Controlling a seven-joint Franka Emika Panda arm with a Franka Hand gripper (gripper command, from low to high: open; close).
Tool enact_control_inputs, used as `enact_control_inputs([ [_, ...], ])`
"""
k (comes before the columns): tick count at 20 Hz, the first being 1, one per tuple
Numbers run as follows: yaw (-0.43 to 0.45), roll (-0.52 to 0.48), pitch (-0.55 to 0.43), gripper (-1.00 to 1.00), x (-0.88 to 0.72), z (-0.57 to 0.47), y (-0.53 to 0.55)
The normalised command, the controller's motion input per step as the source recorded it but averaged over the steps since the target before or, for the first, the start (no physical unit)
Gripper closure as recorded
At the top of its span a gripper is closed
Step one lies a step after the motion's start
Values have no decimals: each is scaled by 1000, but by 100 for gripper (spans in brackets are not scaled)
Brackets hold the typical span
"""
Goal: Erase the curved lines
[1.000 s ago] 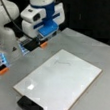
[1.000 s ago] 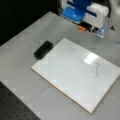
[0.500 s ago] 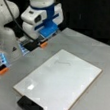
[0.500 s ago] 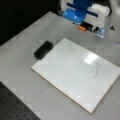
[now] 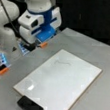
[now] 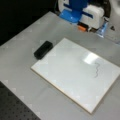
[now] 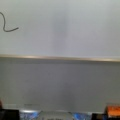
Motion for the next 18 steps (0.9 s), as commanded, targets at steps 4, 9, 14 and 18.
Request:
enact_control_inputs([
  [4,133,-25,31,-100,178,-1,-240],
  [9,103,-33,48,-100,230,-25,-256],
  [14,156,-90,29,-100,253,-108,-488],
  [18,213,-58,91,-100,169,-56,-571],
])
